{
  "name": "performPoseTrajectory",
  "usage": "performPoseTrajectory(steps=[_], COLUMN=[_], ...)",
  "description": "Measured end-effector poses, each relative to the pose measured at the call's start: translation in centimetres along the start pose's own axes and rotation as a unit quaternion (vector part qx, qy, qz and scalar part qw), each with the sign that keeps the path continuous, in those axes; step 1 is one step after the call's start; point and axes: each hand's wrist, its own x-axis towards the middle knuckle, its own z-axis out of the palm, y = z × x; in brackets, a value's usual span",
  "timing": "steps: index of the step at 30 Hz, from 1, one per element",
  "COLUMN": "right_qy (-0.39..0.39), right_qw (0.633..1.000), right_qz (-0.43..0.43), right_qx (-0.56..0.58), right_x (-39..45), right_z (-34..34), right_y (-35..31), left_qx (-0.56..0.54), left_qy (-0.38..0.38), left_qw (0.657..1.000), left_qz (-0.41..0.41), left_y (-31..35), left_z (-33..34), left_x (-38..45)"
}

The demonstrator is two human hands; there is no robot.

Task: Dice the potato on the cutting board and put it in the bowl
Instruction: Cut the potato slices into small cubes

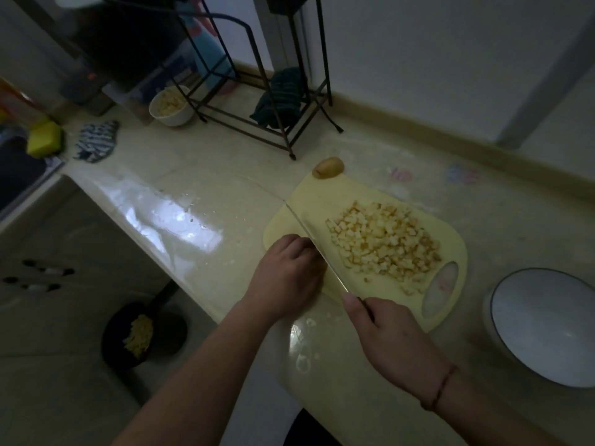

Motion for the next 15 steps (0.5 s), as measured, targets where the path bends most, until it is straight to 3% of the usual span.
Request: performPoseTrajectory(steps=[9, 15], right_qy=[-0.010, -0.035], right_qw=[1.000, 0.999], right_qz=[0.003, 0.014], right_qx=[-0.015, -0.034], right_x=[-1.0, 0.6], right_z=[0.3, 0.6], right_y=[0.4, 0.0], left_qx=[-0.037, -0.058], left_qy=[-0.035, -0.002], left_qw=[0.998, 0.998], left_qz=[-0.023, -0.014], left_y=[-1.2, -1.0], left_z=[0.1, 0.0], left_x=[-0.2, 0.1])
